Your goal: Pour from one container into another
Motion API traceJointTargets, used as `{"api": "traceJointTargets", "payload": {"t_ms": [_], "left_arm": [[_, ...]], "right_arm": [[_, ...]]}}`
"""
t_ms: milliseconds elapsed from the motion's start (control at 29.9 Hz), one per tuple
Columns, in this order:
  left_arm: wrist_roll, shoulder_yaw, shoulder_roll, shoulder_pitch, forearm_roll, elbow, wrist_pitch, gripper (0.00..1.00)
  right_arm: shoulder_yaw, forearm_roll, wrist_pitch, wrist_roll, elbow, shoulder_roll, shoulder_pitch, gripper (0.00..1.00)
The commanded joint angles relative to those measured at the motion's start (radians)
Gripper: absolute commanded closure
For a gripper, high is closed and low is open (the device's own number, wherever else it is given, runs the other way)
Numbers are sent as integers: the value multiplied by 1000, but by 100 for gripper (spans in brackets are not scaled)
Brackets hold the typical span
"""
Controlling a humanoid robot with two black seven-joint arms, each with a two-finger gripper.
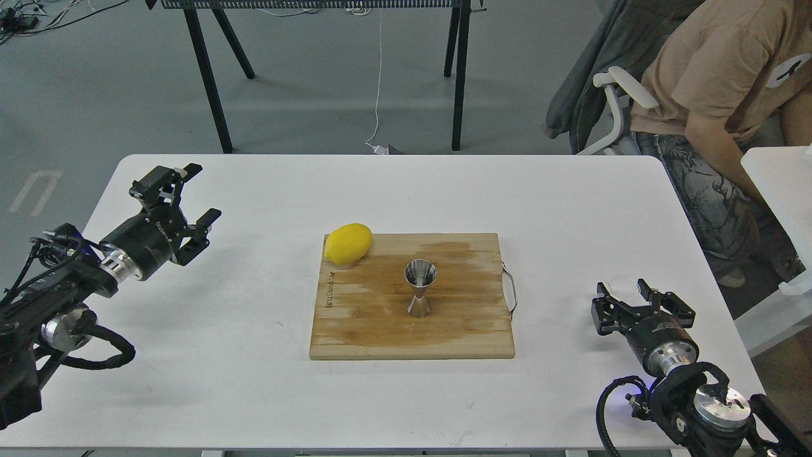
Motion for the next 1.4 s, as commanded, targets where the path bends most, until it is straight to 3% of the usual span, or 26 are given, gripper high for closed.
{"api": "traceJointTargets", "payload": {"t_ms": [0,334,435,635,769,1036,1371], "left_arm": [[0,0,0,1,1,0,0,5],[0,-1,-2,1,0,1,0,5],[0,-3,-2,1,0,0,0,5],[0,-6,3,1,-2,0,0,5],[0,-8,9,3,-57,1,0,5],[0,-9,15,26,-89,0,0,5],[0,-9,29,46,-163,0,0,5]], "right_arm": [[1,2,6,0,13,0,-9,5],[20,-3,40,0,189,-51,-98,1],[16,-12,126,0,243,-101,-133,1],[23,-107,424,-2,268,-195,-141,1],[50,-126,424,-8,240,-248,-83,1],[32,-127,424,-20,27,-252,112,1],[27,-140,424,-12,-4,-242,167,1]]}}
